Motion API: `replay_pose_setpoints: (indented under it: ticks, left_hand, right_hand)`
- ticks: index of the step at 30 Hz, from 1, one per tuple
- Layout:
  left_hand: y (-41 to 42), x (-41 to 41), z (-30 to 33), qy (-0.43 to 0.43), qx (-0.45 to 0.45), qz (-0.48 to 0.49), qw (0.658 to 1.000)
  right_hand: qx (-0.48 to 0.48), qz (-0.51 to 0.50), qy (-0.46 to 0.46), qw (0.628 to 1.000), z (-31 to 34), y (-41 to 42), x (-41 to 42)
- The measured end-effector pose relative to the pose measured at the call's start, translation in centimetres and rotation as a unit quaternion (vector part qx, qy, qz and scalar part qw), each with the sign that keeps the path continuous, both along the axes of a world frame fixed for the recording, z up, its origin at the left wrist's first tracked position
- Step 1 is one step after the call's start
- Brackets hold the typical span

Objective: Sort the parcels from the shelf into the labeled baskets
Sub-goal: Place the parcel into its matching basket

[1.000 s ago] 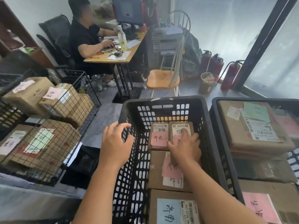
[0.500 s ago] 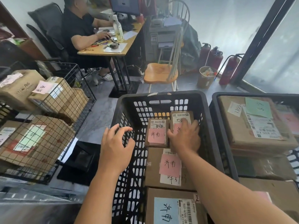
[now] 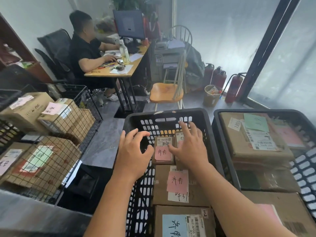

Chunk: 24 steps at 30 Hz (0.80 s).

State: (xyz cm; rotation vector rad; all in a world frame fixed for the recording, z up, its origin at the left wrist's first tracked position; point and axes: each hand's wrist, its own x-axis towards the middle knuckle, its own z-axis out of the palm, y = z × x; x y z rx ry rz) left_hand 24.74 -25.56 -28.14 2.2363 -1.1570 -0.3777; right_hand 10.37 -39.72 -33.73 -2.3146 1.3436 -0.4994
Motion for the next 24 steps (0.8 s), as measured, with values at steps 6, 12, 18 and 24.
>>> replay_pose_setpoints:
  ticks: [6,12,18,24]
  left_hand:
    - [-0.8,-2.2,3.3,-0.03,-0.018,-0.035,0.999]
    - [-0.5,-5.1,5.6,-0.056,-0.031,-0.046,0.997]
    - [1.8,-8.0,7.4,-0.067,-0.055,-0.009,0.996]
    - [6.6,-10.9,9.1,-0.102,-0.055,0.095,0.989]
  right_hand:
    - [-0.076,0.085,0.063,0.991,4.6,1.1,-2.1]
    - [-0.113,0.106,0.055,0.986,8.8,2.4,-5.4]
    - [-0.146,0.149,0.02,0.978,11.6,3.7,-7.3]
    - [-0.157,0.264,-0.001,0.952,14.1,5.9,-8.0]
